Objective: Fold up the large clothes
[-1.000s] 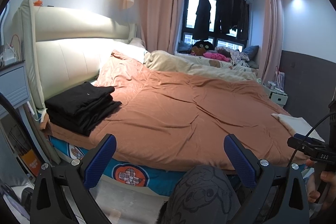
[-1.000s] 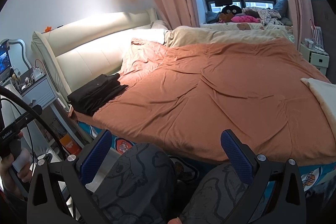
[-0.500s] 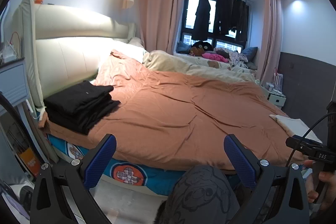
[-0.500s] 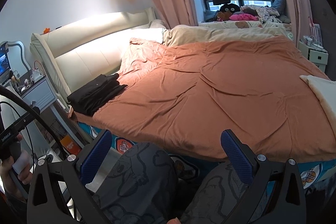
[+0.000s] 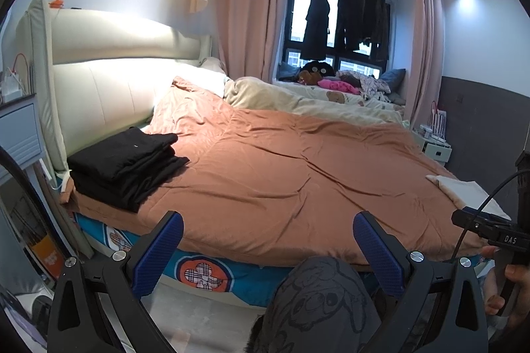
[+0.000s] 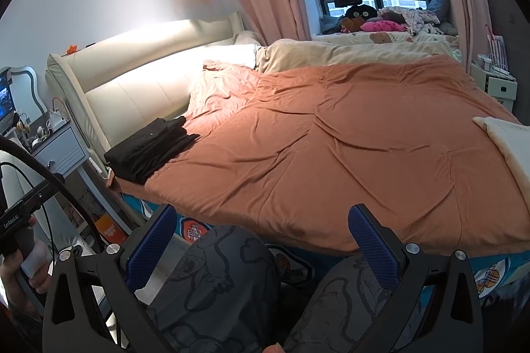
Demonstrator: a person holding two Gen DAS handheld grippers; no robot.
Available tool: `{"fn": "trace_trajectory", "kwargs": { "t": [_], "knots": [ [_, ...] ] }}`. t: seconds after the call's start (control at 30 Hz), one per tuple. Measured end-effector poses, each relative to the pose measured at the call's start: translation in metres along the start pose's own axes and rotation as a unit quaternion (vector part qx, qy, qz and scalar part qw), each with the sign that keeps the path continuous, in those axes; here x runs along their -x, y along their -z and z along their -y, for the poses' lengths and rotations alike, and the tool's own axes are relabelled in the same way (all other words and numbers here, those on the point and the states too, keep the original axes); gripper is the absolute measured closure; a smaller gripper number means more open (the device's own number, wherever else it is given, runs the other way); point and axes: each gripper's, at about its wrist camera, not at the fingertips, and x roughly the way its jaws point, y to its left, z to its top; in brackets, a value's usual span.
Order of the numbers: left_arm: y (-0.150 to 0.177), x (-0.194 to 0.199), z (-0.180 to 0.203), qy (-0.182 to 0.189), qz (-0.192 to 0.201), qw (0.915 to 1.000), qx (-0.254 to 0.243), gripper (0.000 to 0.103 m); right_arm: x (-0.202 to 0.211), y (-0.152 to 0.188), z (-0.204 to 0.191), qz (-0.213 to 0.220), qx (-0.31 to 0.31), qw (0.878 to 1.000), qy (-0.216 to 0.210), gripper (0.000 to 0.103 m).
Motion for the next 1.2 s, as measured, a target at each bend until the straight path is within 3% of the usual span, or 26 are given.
{"fn": "trace_trajectory", "kwargs": {
  "t": [1.2],
  "knots": [
    [-0.006,0.017,0.005,-0.007,0.019,0.9998,-0.005,0.0,0.001,-0.002,0.007,0.002,-0.001,1.0,-0.001,0.0]
  ]
}}
